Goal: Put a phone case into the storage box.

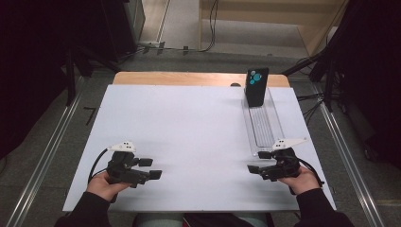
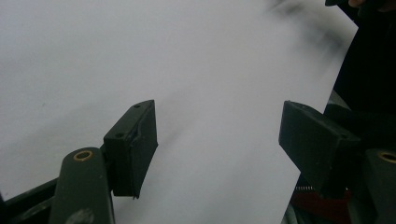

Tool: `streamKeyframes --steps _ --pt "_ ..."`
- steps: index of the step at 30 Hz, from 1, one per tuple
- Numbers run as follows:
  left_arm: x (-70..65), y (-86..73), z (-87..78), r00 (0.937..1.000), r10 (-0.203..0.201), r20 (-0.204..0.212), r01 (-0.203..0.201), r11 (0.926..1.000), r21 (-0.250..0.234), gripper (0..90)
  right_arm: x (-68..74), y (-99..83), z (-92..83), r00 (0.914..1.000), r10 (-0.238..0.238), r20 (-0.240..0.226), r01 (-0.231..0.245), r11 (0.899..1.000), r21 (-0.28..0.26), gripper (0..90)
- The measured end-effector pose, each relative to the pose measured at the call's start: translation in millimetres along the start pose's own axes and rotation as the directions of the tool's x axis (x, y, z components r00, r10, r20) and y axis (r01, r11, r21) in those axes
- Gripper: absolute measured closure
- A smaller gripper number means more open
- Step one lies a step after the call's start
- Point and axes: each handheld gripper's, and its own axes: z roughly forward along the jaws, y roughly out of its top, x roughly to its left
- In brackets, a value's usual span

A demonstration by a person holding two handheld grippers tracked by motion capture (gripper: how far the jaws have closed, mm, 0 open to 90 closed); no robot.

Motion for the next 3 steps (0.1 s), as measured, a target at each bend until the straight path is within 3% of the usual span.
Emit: streamKeyframes --steps 3 --pt "-0.3 0.5 0.2 1.0 -0.001 -0.002 0.001 1.0 0.0 28.3 0.1 -0.1 0.8 1.0 -0.003 -0.002 0.003 1.0 0.005 21.1"
